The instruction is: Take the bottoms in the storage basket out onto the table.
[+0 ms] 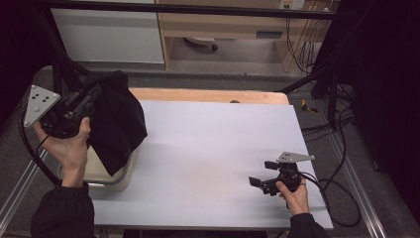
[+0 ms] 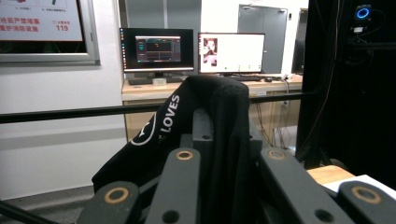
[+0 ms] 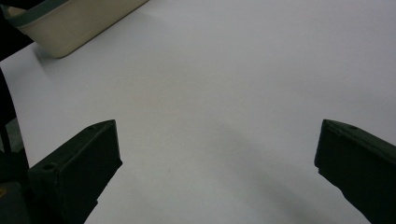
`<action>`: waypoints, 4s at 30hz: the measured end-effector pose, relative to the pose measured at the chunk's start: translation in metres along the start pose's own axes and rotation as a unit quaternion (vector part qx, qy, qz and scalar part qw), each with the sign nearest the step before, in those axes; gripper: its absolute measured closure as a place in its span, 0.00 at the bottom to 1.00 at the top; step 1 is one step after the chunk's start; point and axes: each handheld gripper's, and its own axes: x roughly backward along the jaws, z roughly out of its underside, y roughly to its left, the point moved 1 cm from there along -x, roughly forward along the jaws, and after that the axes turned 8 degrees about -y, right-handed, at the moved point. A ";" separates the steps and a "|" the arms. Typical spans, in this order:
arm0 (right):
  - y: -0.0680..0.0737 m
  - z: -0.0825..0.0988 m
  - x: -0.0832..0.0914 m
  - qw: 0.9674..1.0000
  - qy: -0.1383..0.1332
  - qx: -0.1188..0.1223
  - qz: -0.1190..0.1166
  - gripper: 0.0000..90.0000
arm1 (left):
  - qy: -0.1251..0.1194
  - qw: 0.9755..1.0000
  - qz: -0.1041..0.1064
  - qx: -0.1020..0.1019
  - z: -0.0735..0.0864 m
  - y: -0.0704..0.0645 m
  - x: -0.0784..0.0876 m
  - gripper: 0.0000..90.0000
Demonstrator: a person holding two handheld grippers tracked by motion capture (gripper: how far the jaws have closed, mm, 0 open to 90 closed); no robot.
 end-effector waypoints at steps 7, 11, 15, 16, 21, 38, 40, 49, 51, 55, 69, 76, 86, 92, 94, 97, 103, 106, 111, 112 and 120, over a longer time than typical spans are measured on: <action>0.000 0.000 0.000 1.000 0.000 -0.001 0.000 0.01 | -0.004 1.000 0.006 0.000 0.000 -0.006 -0.003 0.91; 0.000 0.000 0.000 1.000 0.000 0.000 0.000 0.01 | -0.006 1.000 0.009 -0.002 -0.001 -0.011 -0.006 0.91; 0.000 0.000 0.000 1.000 -0.001 -0.001 0.000 0.01 | -0.005 1.000 0.016 0.000 -0.002 -0.015 -0.008 0.91; 0.000 0.000 0.000 1.000 -0.001 0.000 0.000 0.01 | -0.004 1.000 0.018 -0.001 -0.002 -0.016 -0.009 0.91; 0.000 0.000 0.000 1.000 -0.001 0.000 0.000 0.01 | -0.004 1.000 0.023 0.000 -0.001 -0.022 -0.011 0.91; 0.000 0.000 0.000 1.000 0.000 0.000 0.000 0.01 | -0.006 0.999 0.043 0.004 0.002 -0.040 -0.019 0.91; 0.000 0.000 0.000 1.000 -0.001 0.001 0.001 0.01 | -0.006 0.999 0.045 0.007 0.002 -0.042 -0.020 0.91; 0.000 0.000 0.000 1.000 0.001 0.000 0.000 0.01 | -0.004 0.998 0.055 0.005 0.004 -0.052 -0.025 0.91; 0.000 0.000 0.000 1.000 0.001 0.000 0.000 0.01 | -0.004 0.998 0.057 0.007 0.003 -0.054 -0.026 0.91; 0.000 0.000 0.000 1.000 0.001 0.000 0.000 0.01 | -0.003 0.998 0.062 0.006 0.003 -0.058 -0.029 0.91; 0.000 0.000 0.000 1.000 0.000 0.000 0.000 0.01 | 0.003 0.997 0.080 0.008 0.008 -0.074 -0.037 0.91; 0.000 0.000 0.000 1.000 -0.001 0.000 0.000 0.01 | 0.006 0.996 0.088 0.008 0.010 -0.084 -0.041 0.91; 0.000 0.000 0.000 1.000 -0.001 0.000 0.000 0.01 | 0.009 0.995 0.100 0.003 0.012 -0.097 -0.046 0.91; 0.000 0.000 0.000 1.000 -0.002 0.000 -0.001 0.01 | 0.012 0.994 0.107 0.004 0.014 -0.103 -0.049 0.91; 0.000 0.000 0.000 1.000 -0.002 0.000 -0.001 0.01 | 0.013 0.994 0.111 0.005 0.015 -0.106 -0.050 0.91; 0.000 0.000 0.000 1.000 -0.003 -0.002 0.000 0.01 | 0.013 0.993 0.114 0.009 0.016 -0.110 -0.052 0.91; 0.000 0.000 0.000 1.000 -0.002 -0.002 0.000 0.01 | 0.019 0.992 0.127 0.007 0.018 -0.121 -0.056 0.91; 0.000 0.000 0.000 1.000 -0.002 -0.001 -0.001 0.01 | 0.020 0.991 0.132 0.006 0.018 -0.126 -0.058 0.91; 0.000 0.000 0.000 1.000 -0.002 -0.002 -0.002 0.01 | 0.019 0.989 0.144 0.005 0.018 -0.138 -0.062 0.91; 0.000 0.000 0.000 1.000 -0.003 -0.003 -0.001 0.01 | 0.019 0.989 0.146 0.007 0.018 -0.141 -0.063 0.91; 0.000 -0.001 0.001 1.000 -0.003 -0.005 -0.001 0.01 | 0.025 0.986 0.162 0.011 0.023 -0.156 -0.070 0.91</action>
